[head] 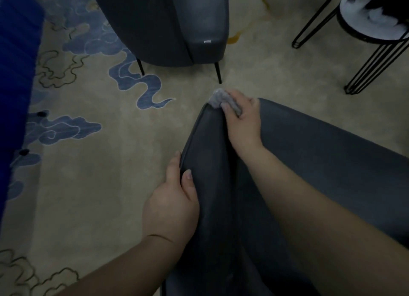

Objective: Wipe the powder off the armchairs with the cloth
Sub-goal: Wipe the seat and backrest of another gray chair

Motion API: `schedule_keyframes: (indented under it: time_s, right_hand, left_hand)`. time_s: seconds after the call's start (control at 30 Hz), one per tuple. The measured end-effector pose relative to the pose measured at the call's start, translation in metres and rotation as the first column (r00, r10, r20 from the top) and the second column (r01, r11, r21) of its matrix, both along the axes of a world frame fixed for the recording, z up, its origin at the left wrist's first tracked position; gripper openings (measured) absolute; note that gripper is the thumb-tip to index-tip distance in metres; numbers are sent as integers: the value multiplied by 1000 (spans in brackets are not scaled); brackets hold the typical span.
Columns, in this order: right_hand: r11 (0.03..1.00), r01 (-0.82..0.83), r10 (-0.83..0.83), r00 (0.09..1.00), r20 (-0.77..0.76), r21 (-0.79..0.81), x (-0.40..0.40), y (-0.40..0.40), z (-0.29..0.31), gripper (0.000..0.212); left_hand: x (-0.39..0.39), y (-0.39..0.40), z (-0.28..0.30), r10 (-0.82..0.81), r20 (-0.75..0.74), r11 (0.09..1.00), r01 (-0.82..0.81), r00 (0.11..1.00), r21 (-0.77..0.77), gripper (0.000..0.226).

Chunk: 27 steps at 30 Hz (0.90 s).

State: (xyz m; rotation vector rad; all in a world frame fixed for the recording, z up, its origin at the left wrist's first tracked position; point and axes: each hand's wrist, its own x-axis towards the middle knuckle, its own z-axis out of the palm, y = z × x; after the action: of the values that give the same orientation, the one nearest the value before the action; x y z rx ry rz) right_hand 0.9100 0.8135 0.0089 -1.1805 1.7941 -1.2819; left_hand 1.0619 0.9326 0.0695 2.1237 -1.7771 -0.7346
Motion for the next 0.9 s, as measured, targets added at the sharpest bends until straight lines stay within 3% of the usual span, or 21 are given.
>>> schedule_keyframes:
  time_s: [0.07, 0.23, 0.3, 0.4, 0.57, 0.73, 0.9]
  right_hand:
    - [999, 35, -36, 998, 60, 7, 5, 5, 4, 31]
    - [962, -225, 211, 972, -102, -152, 30, 106, 10, 35]
    - [954, -258, 242, 964, -113, -155, 27, 108, 7, 34]
    - [985, -146, 138, 986, -90, -95, 12, 57, 0, 31]
    - [997, 38, -46, 991, 128, 63, -14, -3, -13, 30]
    - [997, -79, 77, 995, 68, 21, 7, 86, -4, 33]
    - [985, -170, 169, 974, 153, -12, 27, 173, 8, 30]
  left_hand:
    - [0, 0, -1, -9, -3, 1000, 9, 1000, -19, 51]
    - [1, -1, -4, -29, -24, 999, 28, 999, -33, 56]
    - [1, 0, -4, -33, -20, 999, 33, 999, -35, 56]
    - [1, 1, -3, -44, 3, 998, 44, 999, -54, 55]
    - [1, 1, -5, -31, 22, 998, 32, 999, -51, 52]
    - [2, 2, -7, -36, 4, 998, 36, 999, -47, 48]
    - [2, 1, -8, -47, 34, 998, 48, 998, -43, 49]
